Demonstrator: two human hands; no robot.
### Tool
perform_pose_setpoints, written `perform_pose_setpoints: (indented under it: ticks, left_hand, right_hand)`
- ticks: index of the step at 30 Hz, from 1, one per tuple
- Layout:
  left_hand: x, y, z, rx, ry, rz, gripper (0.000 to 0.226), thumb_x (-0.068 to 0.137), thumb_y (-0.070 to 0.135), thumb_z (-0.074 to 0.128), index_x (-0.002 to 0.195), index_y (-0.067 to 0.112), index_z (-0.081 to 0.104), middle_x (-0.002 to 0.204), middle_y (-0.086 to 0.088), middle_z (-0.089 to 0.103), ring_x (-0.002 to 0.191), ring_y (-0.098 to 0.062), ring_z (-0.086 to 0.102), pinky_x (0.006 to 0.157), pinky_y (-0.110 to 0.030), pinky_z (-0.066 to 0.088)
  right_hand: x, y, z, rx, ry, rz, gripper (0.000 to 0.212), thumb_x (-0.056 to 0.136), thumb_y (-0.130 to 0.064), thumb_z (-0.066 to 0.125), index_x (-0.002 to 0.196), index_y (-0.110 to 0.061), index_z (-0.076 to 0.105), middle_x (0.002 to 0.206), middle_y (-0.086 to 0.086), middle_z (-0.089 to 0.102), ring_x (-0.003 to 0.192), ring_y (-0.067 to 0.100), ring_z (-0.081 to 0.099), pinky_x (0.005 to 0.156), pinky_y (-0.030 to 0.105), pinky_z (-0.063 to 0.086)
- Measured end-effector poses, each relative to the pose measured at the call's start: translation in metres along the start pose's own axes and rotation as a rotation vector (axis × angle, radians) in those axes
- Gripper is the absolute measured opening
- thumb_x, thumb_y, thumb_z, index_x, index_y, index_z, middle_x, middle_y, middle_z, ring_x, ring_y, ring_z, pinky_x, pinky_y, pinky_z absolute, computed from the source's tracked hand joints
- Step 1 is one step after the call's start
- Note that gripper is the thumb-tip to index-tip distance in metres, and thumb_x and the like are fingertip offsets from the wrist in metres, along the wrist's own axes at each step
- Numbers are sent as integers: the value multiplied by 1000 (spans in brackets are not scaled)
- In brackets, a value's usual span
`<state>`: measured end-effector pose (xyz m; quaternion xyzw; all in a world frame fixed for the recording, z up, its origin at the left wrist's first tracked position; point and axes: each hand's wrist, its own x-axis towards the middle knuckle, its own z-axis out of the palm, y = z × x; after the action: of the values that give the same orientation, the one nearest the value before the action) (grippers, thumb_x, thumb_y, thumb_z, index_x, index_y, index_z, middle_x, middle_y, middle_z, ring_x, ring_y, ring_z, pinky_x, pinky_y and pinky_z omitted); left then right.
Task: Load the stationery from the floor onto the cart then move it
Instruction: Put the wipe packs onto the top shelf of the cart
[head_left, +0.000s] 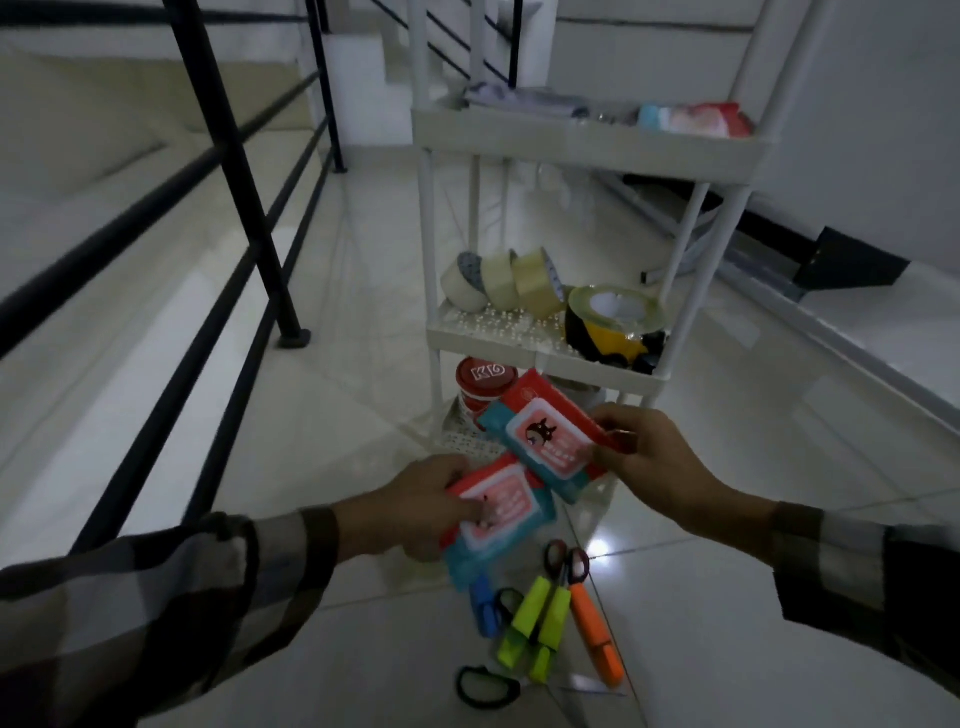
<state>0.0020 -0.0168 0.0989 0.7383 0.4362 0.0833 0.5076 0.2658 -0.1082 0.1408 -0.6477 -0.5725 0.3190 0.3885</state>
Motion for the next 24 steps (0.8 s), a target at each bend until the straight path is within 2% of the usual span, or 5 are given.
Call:
perform_pose_setpoints:
  ticks: [6,9,13,20,24]
  left_hand:
    - [-2,91,-16,-549,349,166,18,98,18,68,116,18,67,98,1,78,82,-9,77,67,-23,57]
    - [-17,143,-24,-767,391,254,21,105,21,55,121,17,68,100,1,81,88,-16,78,69,-27,59]
    - [-49,192,-28,-954,410,307,35,110,33,40,116,15,70,101,-10,80,83,-22,79,60,-31,62]
    - [-63,215,-45,-858,460,245,33,105,35,52,120,13,72,96,-8,81,82,-22,79,61,-32,61]
    - [-68,229,-53,-703,377,257,30,100,40,60,115,18,72,96,-3,81,82,-18,79,64,-30,60]
  right_hand:
    - [4,-89,-35,350,288,-63,18,95,-8,67,112,-9,70,104,3,78,91,20,78,73,33,64]
    - [0,-127,-37,474,270,-15,13,94,-8,67,107,-6,69,103,10,78,91,26,78,78,42,64]
    - [0,-162,-27,558,341,103,20,93,-16,72,90,2,63,95,13,79,85,24,79,73,38,64]
    - [3,-202,-45,729,101,252,43,89,-21,78,125,-8,59,107,11,79,96,28,78,87,47,62]
    - [1,-214,-62,777,218,190,47,87,-17,79,127,-14,55,107,10,79,93,27,79,83,47,64]
